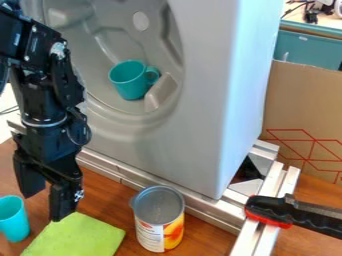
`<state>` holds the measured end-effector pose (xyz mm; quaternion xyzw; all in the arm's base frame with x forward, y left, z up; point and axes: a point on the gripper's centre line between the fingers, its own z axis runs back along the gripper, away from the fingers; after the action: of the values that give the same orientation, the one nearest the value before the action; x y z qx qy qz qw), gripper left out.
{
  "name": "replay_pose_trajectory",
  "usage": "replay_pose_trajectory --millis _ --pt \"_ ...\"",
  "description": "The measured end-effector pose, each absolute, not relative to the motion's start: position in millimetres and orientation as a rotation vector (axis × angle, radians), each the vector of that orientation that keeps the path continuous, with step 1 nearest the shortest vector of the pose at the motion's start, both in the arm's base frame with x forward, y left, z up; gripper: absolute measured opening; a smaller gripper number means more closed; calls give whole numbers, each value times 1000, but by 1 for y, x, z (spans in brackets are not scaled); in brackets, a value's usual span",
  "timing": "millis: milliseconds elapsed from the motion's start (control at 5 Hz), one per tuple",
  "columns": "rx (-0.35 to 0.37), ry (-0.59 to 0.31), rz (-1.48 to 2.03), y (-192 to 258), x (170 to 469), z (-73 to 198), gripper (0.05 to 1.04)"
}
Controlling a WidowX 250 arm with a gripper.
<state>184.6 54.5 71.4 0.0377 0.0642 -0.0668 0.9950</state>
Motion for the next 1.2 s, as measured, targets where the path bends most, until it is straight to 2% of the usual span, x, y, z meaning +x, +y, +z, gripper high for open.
replay_pose_trajectory --millis 400,600,800,1200 --pt "49 137 -133 70 178 70 1000" --pt "72 128 -127 86 175 69 1000" --pt "107 148 -138 94 170 58 1000" --pt "108 180 -158 102 171 33 1000"
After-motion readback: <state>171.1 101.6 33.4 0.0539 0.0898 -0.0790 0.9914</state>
